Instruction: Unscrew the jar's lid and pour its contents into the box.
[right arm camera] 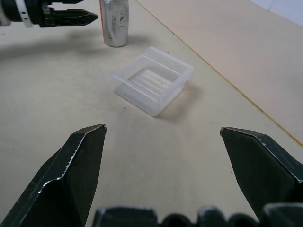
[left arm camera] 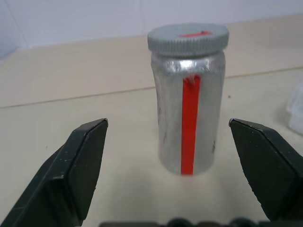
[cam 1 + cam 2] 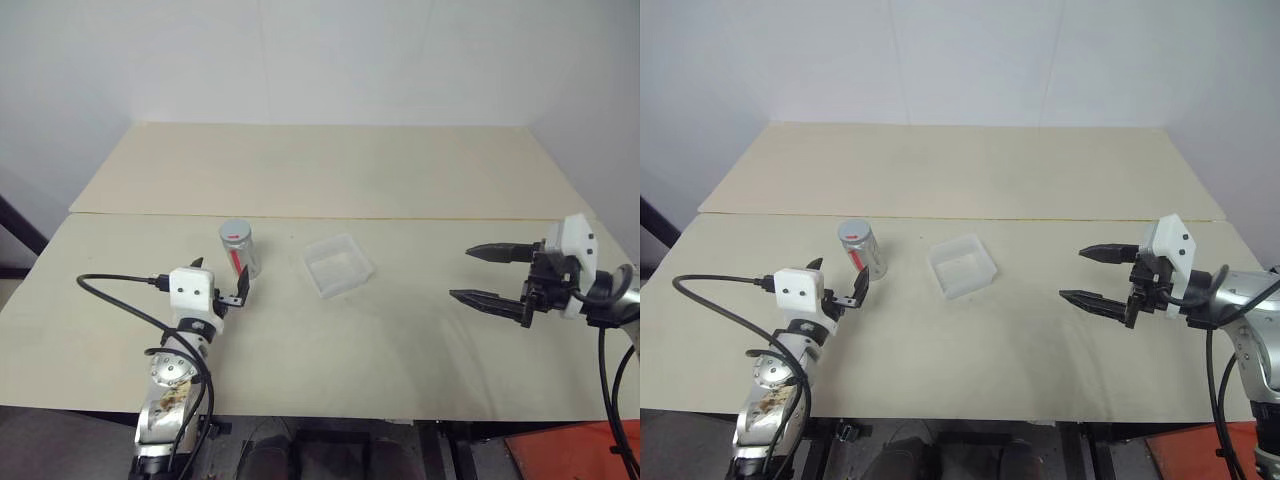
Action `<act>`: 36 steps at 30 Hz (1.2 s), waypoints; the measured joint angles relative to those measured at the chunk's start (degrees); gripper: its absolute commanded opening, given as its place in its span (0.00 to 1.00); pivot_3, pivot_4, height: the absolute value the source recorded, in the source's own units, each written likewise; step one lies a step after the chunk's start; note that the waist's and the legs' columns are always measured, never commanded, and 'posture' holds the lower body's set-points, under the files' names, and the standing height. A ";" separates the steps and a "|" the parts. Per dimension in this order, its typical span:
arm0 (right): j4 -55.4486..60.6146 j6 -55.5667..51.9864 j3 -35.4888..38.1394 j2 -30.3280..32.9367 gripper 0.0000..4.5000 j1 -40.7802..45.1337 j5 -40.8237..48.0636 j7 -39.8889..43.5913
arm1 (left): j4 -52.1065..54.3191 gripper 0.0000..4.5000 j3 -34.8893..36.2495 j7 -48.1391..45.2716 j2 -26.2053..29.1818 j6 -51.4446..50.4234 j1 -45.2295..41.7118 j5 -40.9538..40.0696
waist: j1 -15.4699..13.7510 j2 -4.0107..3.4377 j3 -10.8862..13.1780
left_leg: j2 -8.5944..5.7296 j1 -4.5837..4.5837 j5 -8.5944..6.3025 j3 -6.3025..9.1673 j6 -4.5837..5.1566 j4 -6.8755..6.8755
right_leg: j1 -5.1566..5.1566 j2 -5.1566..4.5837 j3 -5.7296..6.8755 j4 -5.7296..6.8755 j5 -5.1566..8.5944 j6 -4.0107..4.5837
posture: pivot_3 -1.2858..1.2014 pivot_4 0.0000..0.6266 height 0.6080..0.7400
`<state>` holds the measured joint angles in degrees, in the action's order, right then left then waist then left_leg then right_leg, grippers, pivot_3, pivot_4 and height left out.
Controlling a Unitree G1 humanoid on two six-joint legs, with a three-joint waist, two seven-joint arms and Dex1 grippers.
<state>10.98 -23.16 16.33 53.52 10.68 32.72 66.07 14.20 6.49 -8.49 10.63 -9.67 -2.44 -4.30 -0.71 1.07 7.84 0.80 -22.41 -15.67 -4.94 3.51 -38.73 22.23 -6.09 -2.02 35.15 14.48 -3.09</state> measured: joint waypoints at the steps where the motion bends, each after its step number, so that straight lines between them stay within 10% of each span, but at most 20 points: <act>1: 0.10 0.00 0.02 0.00 1.00 -0.06 0.00 0.00 | -1.04 0.99 -0.41 0.18 -0.22 0.71 -0.60 0.21 | 0.00 0.00 0.00 | -0.01 0.00 0.00 -0.01 0.01 0.00 | 0.00 -0.01 -0.01 0.00 0.00 -0.01 | 0.52 0.24 1.00; 36: 2.02 -0.01 2.56 0.11 1.00 -1.39 0.16 0.06 | -24.21 0.99 -0.97 4.64 -4.13 8.18 -18.95 0.70 | -0.04 0.01 0.00 | -0.06 -0.18 0.01 -0.03 -0.01 -0.07 | 0.01 0.04 0.09 0.02 -0.11 -0.20 | 0.52 0.24 1.00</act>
<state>13.00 -23.17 18.89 53.63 9.29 32.88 66.13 -10.02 5.51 -3.85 6.51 -1.49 -21.39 -3.60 -0.76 1.08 7.84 0.74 -22.59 -15.66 -4.97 3.50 -38.80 22.24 -6.05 -1.93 35.17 14.37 -3.29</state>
